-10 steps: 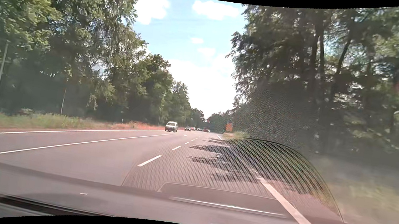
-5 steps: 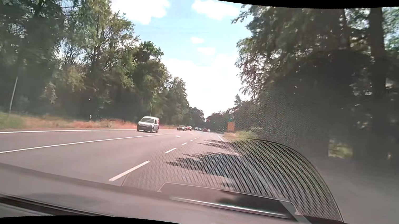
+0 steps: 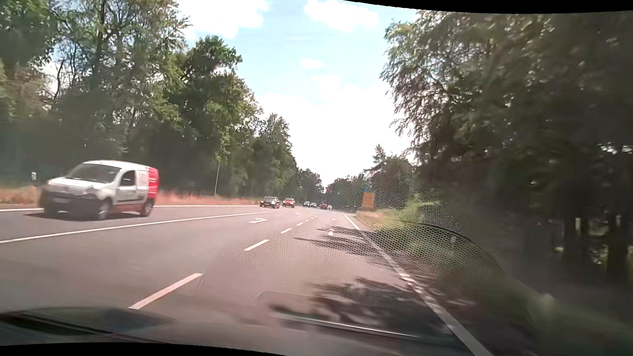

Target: Follow the waypoints while adhering to traffic rules and regulations

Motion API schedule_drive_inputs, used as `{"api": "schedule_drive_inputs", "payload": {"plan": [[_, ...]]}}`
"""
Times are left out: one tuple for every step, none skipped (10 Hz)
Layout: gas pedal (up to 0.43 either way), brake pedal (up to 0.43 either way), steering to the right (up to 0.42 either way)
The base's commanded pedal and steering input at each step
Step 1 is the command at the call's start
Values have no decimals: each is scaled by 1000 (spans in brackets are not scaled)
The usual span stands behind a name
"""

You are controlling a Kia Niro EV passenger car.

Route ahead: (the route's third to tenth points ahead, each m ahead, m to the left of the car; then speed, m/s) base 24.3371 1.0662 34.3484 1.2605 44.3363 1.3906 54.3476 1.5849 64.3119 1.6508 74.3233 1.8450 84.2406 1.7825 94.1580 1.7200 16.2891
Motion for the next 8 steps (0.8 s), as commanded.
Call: {"api": "schedule_drive_inputs", "payload": {"plan": [[67, 0, -2], [67, 0, -2], [67, 0, -3], [67, 0, -4], [67, 0, -6], [67, 0, -6], [67, 0, -5], [67, 0, -5]]}}
